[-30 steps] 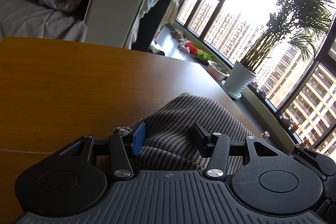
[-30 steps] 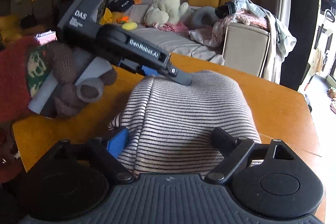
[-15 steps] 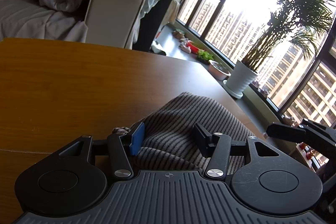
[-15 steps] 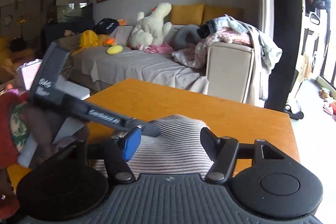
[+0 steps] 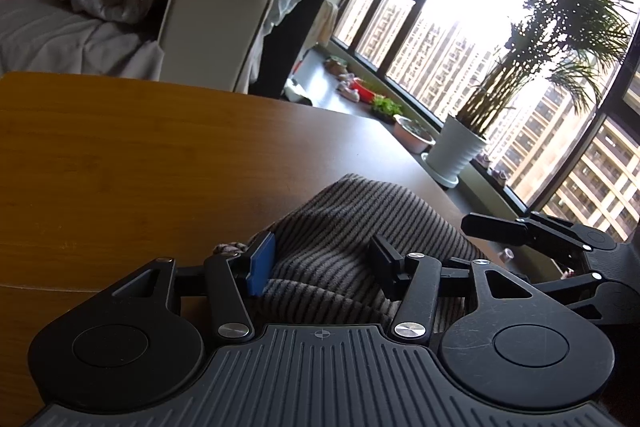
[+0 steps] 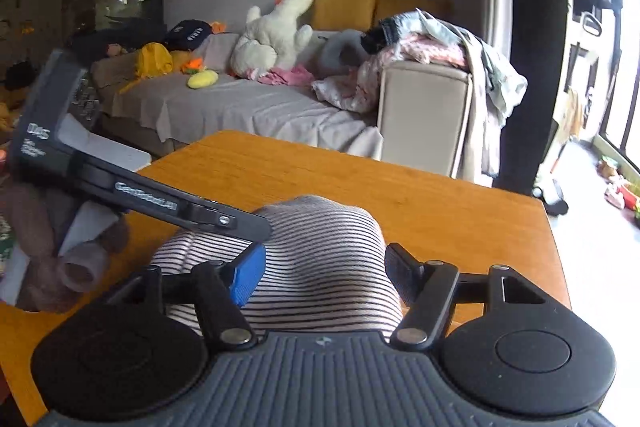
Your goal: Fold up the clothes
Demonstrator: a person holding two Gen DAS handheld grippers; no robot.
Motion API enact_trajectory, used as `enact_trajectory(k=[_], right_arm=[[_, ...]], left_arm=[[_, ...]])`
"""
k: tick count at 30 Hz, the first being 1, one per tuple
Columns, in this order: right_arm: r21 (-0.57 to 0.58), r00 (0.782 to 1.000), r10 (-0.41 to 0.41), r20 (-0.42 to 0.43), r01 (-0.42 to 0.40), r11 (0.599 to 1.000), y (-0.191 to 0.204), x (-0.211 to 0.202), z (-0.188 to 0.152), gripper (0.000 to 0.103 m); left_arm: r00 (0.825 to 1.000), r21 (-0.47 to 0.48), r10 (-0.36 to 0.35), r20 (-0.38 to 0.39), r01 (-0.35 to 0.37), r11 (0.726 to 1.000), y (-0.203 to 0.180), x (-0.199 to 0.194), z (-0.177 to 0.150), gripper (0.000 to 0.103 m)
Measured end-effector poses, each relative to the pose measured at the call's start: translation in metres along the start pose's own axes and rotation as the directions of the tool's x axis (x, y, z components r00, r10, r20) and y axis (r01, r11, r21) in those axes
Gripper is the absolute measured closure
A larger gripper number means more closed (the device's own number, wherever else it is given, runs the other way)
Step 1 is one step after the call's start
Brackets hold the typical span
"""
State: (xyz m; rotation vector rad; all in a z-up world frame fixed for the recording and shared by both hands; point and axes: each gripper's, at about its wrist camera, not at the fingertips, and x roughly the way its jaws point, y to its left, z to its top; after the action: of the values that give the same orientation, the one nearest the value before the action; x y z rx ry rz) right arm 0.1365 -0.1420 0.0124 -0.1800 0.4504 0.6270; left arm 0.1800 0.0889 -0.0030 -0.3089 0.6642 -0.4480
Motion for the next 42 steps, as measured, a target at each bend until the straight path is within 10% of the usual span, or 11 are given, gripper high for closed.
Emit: enact_trajectory(k=[24, 42], right_arm=[[-0.031, 0.999, 0.045, 0.001, -0.045, 0.999, 0.03, 0.001, -0.03, 0.028], [-0.012, 0.999, 0.032, 0.04, -0.031, 0.999, 0.016, -0.027, -0.021, 0.025]], left_arm=[[1.0, -0.002, 0.013, -0.008, -0.013, 1.0, -0.002, 0.003, 0.001, 0.044], [0.982, -0.01, 0.186, 0.027, -0.185, 0.983, -0.039, -0.047, -0.01, 0.032]])
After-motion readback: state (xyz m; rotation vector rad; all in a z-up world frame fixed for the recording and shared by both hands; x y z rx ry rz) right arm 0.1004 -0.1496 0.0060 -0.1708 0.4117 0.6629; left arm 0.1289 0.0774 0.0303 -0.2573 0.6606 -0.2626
